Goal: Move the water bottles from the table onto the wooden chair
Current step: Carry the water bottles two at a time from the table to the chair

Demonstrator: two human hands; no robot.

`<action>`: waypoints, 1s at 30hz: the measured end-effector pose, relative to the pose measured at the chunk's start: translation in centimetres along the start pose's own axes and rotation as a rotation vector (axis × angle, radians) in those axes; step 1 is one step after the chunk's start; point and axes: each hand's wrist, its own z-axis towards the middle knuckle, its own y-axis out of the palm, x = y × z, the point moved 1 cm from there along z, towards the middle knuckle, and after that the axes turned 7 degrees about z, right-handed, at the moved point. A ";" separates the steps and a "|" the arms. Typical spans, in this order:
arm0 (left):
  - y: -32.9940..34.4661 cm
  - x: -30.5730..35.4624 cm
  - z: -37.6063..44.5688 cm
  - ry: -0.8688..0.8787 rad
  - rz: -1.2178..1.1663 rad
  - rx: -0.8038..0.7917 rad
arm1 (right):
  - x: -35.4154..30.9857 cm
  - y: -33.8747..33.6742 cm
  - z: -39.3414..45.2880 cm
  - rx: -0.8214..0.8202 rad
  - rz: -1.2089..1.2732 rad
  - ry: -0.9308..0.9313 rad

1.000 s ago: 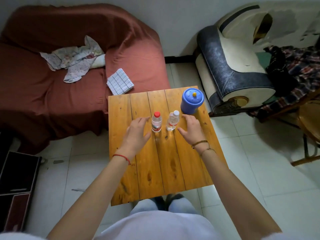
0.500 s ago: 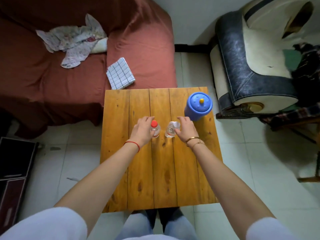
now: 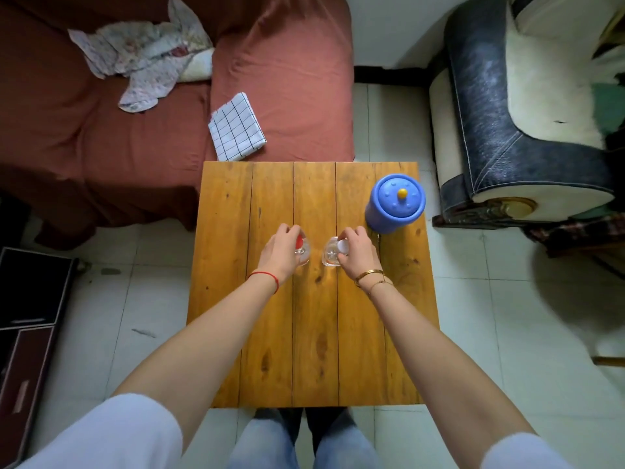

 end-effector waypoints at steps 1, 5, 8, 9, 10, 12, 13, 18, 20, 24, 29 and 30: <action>0.1 -0.1 -0.1 -0.013 -0.013 0.006 | 0.1 0.0 -0.2 0.004 0.012 0.004; 0.7 -0.4 -0.8 -0.037 -0.062 0.026 | 0.4 0.2 -1.4 0.036 0.054 0.009; 1.0 -0.9 -2.3 -0.032 -0.078 0.023 | 0.3 -0.2 -2.6 0.043 0.075 -0.001; 1.1 -1.1 -3.1 -0.032 -0.088 0.025 | 0.1 -0.4 -3.1 0.043 0.072 -0.009; 1.1 -1.3 -3.8 -0.033 -0.100 0.034 | 0.0 -0.7 -3.5 0.042 0.071 -0.015; 0.8 -1.5 -5.4 -0.035 -0.133 0.053 | -0.4 -1.0 -4.5 0.039 0.077 -0.022; 0.5 -1.6 -6.4 -0.036 -0.152 0.061 | -0.7 -1.2 -5.3 0.039 0.082 -0.026; -1.3 -2.6 -12.7 -0.066 -0.259 0.100 | -2.0 -1.5 -9.5 0.046 0.101 -0.054; -2.1 -3.0 -15.6 -0.097 -0.303 0.144 | -2.8 -1.5 -11.3 0.039 0.102 -0.073; -3.3 -3.5 -21.3 -0.159 -0.333 0.225 | -4.3 -1.4 -14.8 0.019 0.093 -0.126; -4.1 -4.2 -27.6 -0.232 -0.349 0.309 | -6.1 -0.8 -18.8 -0.034 0.095 -0.193; -4.1 -4.3 -28.9 -0.243 -0.354 0.320 | -6.4 -0.7 -19.6 -0.051 0.092 -0.207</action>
